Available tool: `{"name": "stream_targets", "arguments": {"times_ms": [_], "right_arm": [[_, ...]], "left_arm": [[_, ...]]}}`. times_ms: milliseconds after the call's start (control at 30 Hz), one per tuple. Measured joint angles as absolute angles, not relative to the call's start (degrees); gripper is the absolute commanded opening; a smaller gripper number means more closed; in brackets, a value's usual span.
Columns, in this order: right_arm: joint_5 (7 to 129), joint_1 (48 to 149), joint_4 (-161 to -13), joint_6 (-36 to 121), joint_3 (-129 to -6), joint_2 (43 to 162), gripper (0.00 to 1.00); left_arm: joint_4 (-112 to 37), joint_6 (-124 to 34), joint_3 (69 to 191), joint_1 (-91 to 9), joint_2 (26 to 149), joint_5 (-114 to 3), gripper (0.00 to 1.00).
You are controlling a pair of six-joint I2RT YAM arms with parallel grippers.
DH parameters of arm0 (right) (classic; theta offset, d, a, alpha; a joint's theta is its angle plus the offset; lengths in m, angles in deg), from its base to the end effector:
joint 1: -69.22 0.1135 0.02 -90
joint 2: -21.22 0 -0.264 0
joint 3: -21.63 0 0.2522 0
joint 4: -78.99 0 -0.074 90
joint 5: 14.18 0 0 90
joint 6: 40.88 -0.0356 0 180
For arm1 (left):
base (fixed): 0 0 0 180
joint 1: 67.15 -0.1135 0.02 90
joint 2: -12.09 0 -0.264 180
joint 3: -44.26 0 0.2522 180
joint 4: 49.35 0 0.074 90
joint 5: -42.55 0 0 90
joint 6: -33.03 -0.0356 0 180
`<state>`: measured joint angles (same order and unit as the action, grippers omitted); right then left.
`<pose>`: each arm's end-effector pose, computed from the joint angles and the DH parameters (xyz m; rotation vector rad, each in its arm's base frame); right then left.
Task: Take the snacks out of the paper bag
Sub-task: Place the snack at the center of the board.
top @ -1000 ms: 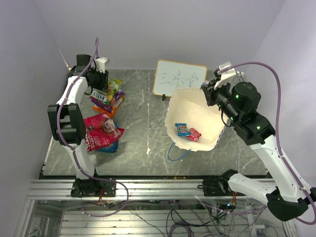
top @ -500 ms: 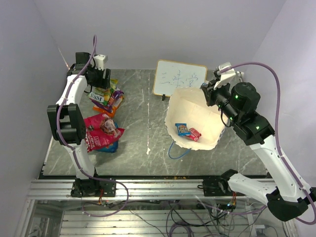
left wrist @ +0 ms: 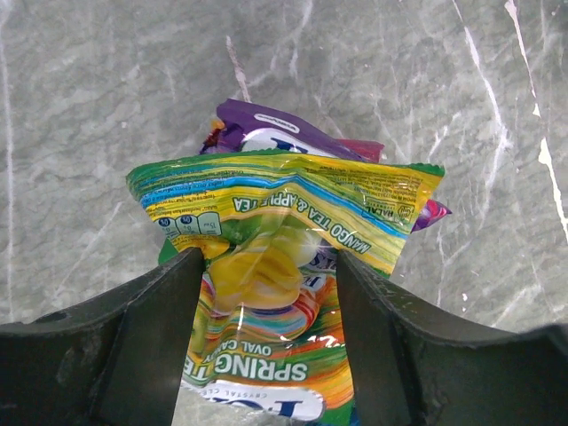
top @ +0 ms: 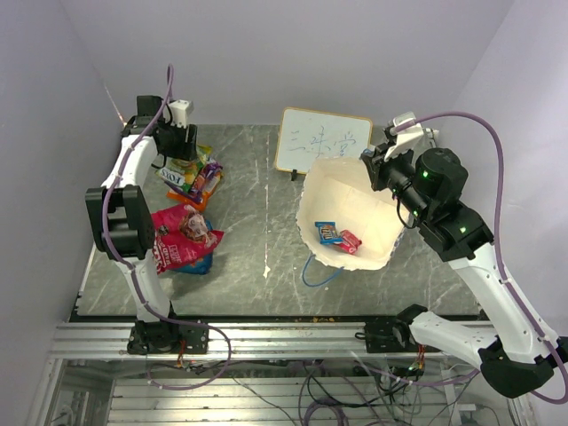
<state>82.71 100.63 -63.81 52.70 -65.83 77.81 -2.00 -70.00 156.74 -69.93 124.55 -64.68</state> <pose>0.1727 0.1005 0.4512 -0.4199 1.6342 0.2643 0.4462 0.0111 0.2782 0.3494 2.3349 -0.2271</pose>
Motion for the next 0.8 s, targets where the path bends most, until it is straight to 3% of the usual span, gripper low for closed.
{"name": "stream_targets", "arguments": {"times_ms": [367,633,800], "right_arm": [[82.7,100.6,-63.8,52.5,-65.8,77.8,0.00],[82.7,100.6,-63.9,52.1,-65.3,77.5,0.00],[83.0,100.6,-64.0,52.1,-65.0,77.0,0.00]], "left_arm": [[-6.0,-67.1,152.6,-67.2,124.8,-65.7,0.70],[-5.7,-65.8,152.7,-64.7,124.8,-65.6,0.80],[-5.9,-64.4,151.3,-64.4,123.2,-62.8,0.81]]}}
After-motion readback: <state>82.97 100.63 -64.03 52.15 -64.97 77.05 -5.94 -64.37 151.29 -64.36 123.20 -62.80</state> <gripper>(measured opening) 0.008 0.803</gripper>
